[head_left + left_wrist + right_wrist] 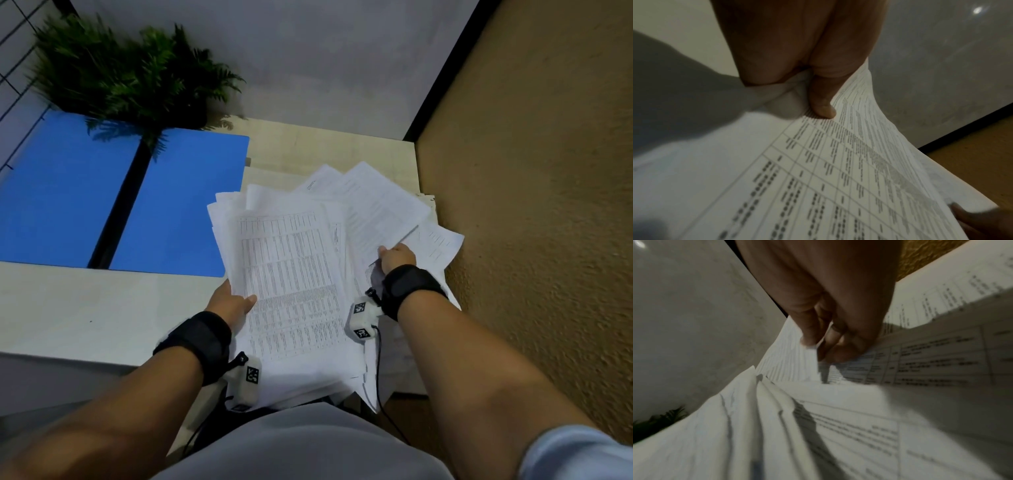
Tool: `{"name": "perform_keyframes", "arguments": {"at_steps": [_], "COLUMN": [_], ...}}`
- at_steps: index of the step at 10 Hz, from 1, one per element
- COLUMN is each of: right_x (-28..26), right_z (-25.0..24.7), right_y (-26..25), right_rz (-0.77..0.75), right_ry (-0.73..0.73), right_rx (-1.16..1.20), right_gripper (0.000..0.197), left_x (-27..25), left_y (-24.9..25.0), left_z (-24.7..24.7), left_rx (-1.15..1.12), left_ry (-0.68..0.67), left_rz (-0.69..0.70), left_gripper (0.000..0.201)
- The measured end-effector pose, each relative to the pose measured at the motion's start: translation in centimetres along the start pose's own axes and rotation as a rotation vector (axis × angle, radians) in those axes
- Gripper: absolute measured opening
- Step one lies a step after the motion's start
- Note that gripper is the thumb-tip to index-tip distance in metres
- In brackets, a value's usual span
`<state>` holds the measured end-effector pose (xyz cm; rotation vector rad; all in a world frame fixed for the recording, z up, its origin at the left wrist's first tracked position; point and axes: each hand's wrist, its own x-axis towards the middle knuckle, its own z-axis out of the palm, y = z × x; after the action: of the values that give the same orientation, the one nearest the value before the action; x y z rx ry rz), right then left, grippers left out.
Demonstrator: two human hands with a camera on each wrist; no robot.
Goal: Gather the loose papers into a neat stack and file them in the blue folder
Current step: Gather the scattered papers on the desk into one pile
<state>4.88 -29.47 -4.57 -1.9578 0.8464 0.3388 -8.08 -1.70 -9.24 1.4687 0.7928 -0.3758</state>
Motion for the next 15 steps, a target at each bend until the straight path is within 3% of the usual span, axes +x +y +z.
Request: {"name": "perform_keyframes", "arguments": {"at_steps": [1,2,4,5,6,7,9,10,11,12,13,14,15], "right_x": [0.6,1.7,2.6,2.6,2.6,2.4,0.4,-0.6,-0.6,-0.2,-0.8,-1.8,-1.8], "right_z": [-1.5,-3.6,-6.1,-6.4,-6.7,-6.4,-3.3,-2.3,-2.3,-2.7,-2.7,-1.3,-0.5], "right_y": [0.5,1.4,2.1,1.8,1.6,1.3,1.9,2.2,3.5,3.0,3.7,3.9,5.0], "right_rz": [-0.147,-0.232,-0.255,-0.258,-0.262,-0.220,-0.055,0.084,-0.028,0.117,0.108,0.115,0.046], "right_ry": [0.088,0.054,-0.086,-0.066,-0.049,-0.156,-0.179,-0.198,-0.220,-0.124,-0.099,-0.031,-0.215], "right_rx": [-0.027,-0.212,-0.604,-0.734,-0.763,-0.699,-0.394,-0.202,-0.732,-0.257,-0.074,0.121,-0.183], "right_gripper": [0.022,0.008,0.033,0.019,0.023,0.021,0.039,0.045,0.050,0.044,0.040,0.035,0.038], "left_x": [0.0,0.3,1.9,2.6,2.8,1.9,4.3,1.6,1.0,1.9,8.0,3.0,0.7], "left_y": [0.2,0.2,0.1,0.3,0.5,1.2,0.1,2.2,2.6,2.4,-1.6,2.4,3.8], "left_z": [-0.7,-1.5,-1.0,-0.9,-1.1,-0.8,0.9,1.9,1.7,1.0,0.3,2.8,4.8], "left_rx": [-0.079,-0.102,0.079,0.130,0.086,0.056,0.085,0.058,-0.010,0.002,0.100,0.224,0.285], "left_ry": [-0.006,-0.013,0.016,0.051,0.022,-0.095,-0.198,-0.144,-0.164,-0.164,-0.184,-0.205,-0.216], "left_rz": [0.003,0.005,-0.036,-0.073,-0.085,-0.098,-0.044,-0.013,-0.027,-0.049,-0.050,-0.009,0.072], "left_gripper": [0.048,0.050,0.050,0.058,0.060,0.058,0.076,0.051,0.040,0.051,0.102,0.076,0.052]}}
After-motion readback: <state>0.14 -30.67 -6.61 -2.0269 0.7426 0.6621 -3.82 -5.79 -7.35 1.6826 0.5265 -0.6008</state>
